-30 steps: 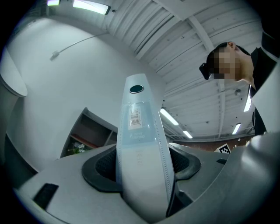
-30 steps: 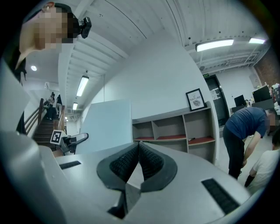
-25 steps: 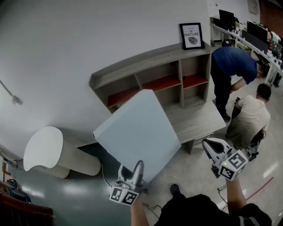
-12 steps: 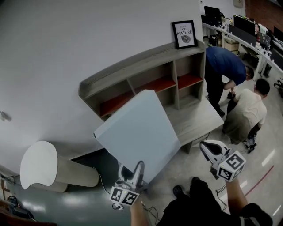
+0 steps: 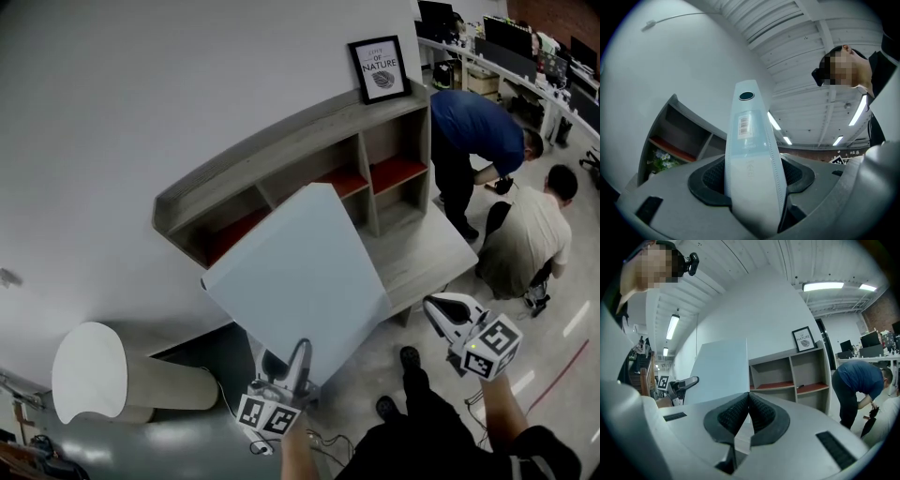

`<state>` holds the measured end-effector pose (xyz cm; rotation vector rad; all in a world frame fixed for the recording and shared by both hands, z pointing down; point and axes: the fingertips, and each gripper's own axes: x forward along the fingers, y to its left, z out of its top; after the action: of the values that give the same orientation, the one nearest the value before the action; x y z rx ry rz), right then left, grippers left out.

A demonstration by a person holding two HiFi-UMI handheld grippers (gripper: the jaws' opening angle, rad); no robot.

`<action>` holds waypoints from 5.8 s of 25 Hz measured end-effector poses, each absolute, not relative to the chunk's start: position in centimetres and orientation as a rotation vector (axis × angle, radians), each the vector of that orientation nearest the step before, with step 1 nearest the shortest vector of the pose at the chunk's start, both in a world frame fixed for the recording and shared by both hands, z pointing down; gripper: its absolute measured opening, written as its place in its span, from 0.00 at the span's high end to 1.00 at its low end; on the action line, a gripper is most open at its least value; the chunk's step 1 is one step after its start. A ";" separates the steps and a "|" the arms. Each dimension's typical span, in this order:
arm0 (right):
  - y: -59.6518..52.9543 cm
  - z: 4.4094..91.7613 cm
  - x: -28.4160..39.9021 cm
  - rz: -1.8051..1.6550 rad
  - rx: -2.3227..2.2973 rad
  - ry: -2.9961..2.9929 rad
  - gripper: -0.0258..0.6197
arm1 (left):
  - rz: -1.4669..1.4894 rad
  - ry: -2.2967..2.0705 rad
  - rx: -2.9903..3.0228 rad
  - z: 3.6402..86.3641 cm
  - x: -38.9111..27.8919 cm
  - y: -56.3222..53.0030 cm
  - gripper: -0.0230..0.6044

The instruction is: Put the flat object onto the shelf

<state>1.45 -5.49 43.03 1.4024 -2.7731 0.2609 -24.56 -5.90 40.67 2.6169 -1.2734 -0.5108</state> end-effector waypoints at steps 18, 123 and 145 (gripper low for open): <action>-21.3 37.7 7.2 0.126 1.299 -2.937 0.94 | -0.628 -1.266 2.720 29.5 -18.1 -21.1 0.47; -31.4 37.3 6.9 0.129 1.559 -2.748 0.94 | -0.362 -1.042 3.072 21.0 -13.0 -52.1 0.40; -31.3 37.1 7.5 0.130 1.535 -2.763 0.94 | -0.370 -1.157 3.034 20.4 -13.5 -52.1 0.32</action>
<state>7.54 -31.25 37.12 1.5346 -2.7630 0.1300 -13.50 -52.14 20.43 3.0339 -1.1567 -0.3695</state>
